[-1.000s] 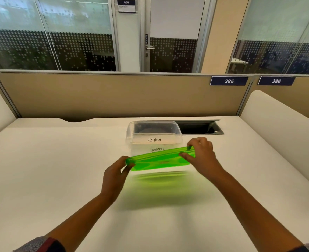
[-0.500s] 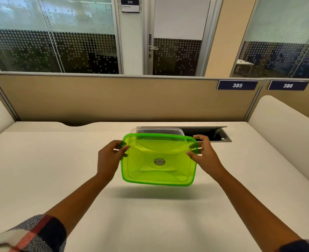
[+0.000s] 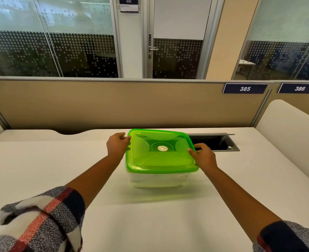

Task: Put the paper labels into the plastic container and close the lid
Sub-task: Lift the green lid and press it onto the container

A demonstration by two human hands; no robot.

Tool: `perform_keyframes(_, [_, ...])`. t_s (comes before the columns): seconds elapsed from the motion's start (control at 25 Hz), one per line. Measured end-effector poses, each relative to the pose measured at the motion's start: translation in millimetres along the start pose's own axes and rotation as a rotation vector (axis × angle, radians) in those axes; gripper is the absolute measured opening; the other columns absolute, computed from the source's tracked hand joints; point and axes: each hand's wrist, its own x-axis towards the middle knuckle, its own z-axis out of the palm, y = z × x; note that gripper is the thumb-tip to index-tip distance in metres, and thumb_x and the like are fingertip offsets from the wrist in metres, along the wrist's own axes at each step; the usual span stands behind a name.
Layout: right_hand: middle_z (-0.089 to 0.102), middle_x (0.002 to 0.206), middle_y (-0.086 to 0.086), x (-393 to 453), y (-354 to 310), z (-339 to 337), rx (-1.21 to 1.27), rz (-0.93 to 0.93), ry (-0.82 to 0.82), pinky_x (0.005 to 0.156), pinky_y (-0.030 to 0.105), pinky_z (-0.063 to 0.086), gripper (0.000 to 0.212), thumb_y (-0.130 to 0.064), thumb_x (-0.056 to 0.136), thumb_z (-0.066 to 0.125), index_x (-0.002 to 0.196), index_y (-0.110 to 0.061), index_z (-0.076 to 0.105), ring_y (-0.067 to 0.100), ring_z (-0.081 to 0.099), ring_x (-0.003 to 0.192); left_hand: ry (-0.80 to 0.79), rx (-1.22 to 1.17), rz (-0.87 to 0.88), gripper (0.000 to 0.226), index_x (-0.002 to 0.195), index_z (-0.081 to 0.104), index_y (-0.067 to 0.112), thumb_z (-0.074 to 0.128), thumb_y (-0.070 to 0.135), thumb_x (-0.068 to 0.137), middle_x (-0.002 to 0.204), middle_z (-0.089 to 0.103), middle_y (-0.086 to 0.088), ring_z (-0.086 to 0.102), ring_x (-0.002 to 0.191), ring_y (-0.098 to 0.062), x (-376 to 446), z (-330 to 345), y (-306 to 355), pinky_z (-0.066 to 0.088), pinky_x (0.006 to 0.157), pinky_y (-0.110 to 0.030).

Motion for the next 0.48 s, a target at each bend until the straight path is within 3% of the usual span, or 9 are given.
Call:
perform_keyframes(0.08, [0.066, 0.114, 0.018, 7.7, 1.4, 6.7, -0.081, 0.017, -0.004, 0.084, 0.037, 0.048, 0.039, -0.032, 0.086, 0.063, 0.117, -0.009, 0.058, 0.035, 0.061, 0.104, 0.028, 0.007, 0.01, 0.037, 0.123, 0.056, -0.003, 0.058, 0.008, 0.088, 0.107, 0.069, -0.025, 0.069, 0.084, -0.032, 7.8, 7.7, 0.2, 0.054, 0.088, -0.04])
perform_keyframes(0.12, [0.065, 0.116, 0.017, 11.0, 3.3, 9.2, -0.101, 0.023, -0.003, 0.084, 0.037, 0.047, 0.039, -0.033, 0.088, 0.061, 0.119, -0.009, 0.057, 0.035, 0.06, 0.106, 0.036, 0.039, 0.023, 0.036, 0.123, 0.058, -0.001, 0.057, 0.009, 0.088, 0.108, 0.069, -0.023, 0.068, 0.093, -0.035, 9.4, 11.6, -1.3, 0.05, 0.095, -0.039])
perform_keyframes(0.28, [0.064, 0.118, 0.019, 17.2, 8.7, 14.9, -0.153, 0.01, 0.009, 0.083, 0.037, 0.047, 0.039, -0.032, 0.092, 0.055, 0.122, -0.008, 0.055, 0.036, 0.058, 0.108, 0.034, 0.143, 0.067, 0.037, 0.123, 0.06, 0.004, 0.057, 0.016, 0.088, 0.117, 0.068, -0.017, 0.061, 0.111, -0.029, 8.4, 17.6, -11.9, 0.042, 0.097, -0.032])
perform_keyframes(0.48, [0.061, 0.118, 0.018, 9.3, 9.7, 21.3, -0.276, -0.059, 0.026, 0.073, 0.033, 0.042, 0.038, -0.033, 0.093, 0.05, 0.123, -0.009, 0.051, 0.036, 0.058, 0.106, 0.017, 0.19, 0.056, 0.035, 0.122, 0.061, 0.006, 0.056, 0.017, 0.089, 0.123, 0.065, -0.014, 0.062, 0.11, -0.029, 7.4, 10.0, -30.5, 0.041, 0.099, -0.035])
